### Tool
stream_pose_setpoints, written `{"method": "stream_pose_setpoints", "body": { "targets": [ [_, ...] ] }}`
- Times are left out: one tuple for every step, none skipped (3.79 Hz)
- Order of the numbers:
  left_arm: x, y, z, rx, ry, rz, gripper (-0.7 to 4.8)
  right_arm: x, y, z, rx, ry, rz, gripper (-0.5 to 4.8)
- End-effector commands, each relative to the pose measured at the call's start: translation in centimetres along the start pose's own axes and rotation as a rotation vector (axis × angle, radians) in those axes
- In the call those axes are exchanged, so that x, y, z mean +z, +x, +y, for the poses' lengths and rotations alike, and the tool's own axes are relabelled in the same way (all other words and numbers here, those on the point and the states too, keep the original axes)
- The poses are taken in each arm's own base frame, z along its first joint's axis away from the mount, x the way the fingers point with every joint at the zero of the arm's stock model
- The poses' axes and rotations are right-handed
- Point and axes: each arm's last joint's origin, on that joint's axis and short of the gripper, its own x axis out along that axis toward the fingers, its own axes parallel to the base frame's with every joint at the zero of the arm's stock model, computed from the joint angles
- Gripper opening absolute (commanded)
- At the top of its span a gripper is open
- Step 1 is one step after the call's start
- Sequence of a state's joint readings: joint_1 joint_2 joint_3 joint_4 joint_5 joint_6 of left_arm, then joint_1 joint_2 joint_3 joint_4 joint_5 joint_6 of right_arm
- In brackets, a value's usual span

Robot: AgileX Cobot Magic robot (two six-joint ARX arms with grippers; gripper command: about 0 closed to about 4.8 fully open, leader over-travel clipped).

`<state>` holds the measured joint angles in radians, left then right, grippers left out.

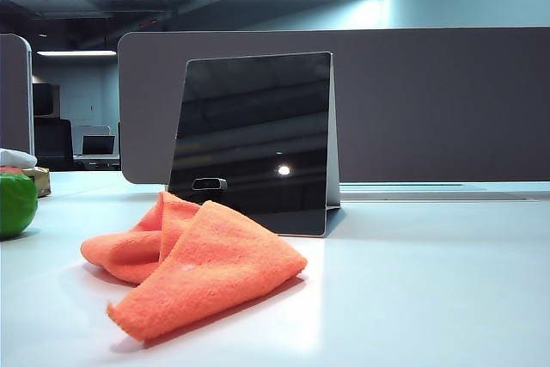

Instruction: Pick up the cloth from the table and use it to cover the mirror.

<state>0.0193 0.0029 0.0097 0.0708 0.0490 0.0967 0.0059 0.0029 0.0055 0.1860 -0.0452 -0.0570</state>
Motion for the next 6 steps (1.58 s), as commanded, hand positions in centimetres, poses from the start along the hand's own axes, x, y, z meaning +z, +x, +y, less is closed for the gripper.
{"method": "stream_pose_setpoints", "body": {
  "targets": [
    [0.15,0.00,0.02,0.003,-0.002,-0.013,-0.05,0.17,-0.01,-0.02,-0.006,0.004,-0.020,-0.05],
    [0.15,0.00,0.03,0.005,0.001,-0.012,-0.05,-0.04,0.00,0.00,-0.004,0.005,0.004,-0.05],
    [0.15,0.00,0.03,0.005,0.001,-0.012,-0.05,-0.25,-0.01,0.01,-0.002,0.006,0.025,-0.05],
    [0.15,0.00,0.03,0.005,0.001,-0.012,-0.05,-0.25,-0.01,0.01,-0.002,0.006,0.025,-0.05],
    [0.15,0.00,0.03,0.005,0.001,-0.013,-0.05,-0.24,-0.01,0.01,-0.003,0.006,0.024,-0.05],
    [0.15,0.00,0.03,0.005,0.000,-0.013,-0.05,-0.21,-0.01,0.00,-0.003,0.005,0.021,-0.05]
  ]
}}
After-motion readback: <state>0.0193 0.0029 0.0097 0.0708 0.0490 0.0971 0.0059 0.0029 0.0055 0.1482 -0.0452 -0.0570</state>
